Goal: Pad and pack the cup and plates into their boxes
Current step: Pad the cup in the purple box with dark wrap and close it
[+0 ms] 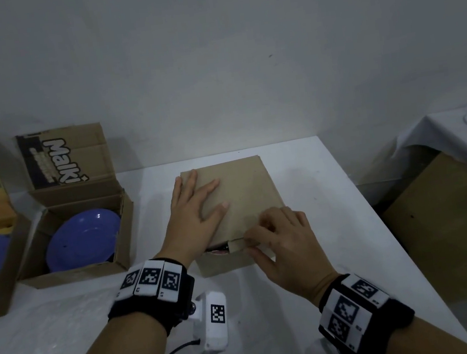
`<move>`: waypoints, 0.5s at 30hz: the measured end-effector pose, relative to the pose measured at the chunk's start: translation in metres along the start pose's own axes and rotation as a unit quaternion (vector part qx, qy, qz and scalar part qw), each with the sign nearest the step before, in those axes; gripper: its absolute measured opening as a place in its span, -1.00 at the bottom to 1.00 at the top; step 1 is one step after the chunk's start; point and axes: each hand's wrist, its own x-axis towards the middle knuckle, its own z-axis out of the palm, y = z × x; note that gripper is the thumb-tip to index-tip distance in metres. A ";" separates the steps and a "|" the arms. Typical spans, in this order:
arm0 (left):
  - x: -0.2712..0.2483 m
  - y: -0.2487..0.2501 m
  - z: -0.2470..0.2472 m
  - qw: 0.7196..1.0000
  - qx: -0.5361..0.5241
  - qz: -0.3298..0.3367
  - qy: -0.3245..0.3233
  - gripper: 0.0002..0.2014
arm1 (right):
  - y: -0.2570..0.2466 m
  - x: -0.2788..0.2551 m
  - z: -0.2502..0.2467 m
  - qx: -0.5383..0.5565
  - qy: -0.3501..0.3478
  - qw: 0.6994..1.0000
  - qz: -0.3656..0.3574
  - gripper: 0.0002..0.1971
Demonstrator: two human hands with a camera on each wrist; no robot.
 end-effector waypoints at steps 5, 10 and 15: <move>0.000 -0.001 0.000 1.000 -0.008 -0.003 0.003 -0.49 | 0.007 0.008 0.006 -0.005 -0.082 0.996 0.043 -0.60; 0.000 -0.001 0.000 1.000 -0.013 0.000 0.005 -0.49 | 0.011 0.015 0.007 -0.006 -0.131 0.991 0.030 -0.45; 0.005 0.000 0.003 1.000 -0.024 -0.001 0.007 -0.57 | 0.010 0.029 0.015 -0.056 -0.170 0.984 0.022 -0.22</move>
